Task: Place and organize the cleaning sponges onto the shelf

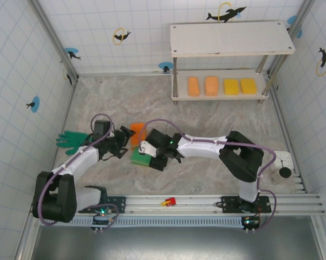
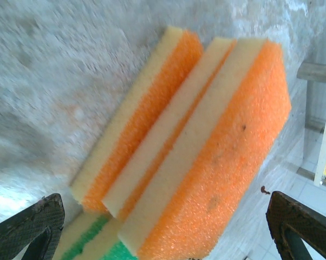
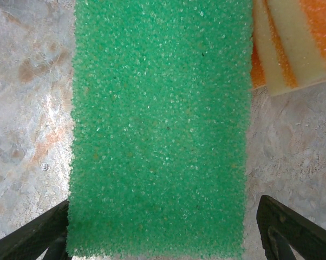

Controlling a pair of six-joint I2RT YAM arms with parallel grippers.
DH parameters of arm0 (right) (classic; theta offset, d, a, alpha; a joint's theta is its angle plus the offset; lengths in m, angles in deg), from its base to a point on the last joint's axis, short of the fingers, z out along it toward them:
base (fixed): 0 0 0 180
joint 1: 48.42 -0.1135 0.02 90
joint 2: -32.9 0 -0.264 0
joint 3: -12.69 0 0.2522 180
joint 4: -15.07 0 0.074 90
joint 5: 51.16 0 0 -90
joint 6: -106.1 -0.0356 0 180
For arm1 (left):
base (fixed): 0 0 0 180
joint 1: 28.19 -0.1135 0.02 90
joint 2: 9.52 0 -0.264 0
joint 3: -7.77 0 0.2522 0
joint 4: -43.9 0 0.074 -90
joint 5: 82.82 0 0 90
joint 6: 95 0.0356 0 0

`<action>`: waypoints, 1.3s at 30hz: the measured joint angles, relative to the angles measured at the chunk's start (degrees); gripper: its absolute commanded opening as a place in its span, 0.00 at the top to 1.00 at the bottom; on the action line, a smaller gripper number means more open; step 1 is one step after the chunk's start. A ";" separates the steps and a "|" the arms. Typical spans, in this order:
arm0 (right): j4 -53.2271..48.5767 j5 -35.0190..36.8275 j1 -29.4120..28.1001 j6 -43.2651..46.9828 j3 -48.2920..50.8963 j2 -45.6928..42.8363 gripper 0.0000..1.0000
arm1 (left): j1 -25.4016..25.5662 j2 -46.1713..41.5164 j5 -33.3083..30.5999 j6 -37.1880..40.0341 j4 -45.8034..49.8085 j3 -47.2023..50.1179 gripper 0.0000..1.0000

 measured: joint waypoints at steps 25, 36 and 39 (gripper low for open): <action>0.31 0.20 -0.02 -0.02 0.00 0.00 0.13 | -5.79 4.00 2.69 8.35 -5.92 -2.49 0.03; 0.31 0.42 -0.02 -0.02 0.00 0.00 0.12 | -0.98 9.11 2.84 6.45 -11.54 -1.27 0.03; 0.31 0.46 -0.02 -0.02 0.00 0.00 0.12 | -0.42 9.86 2.82 5.62 -12.79 -0.83 0.03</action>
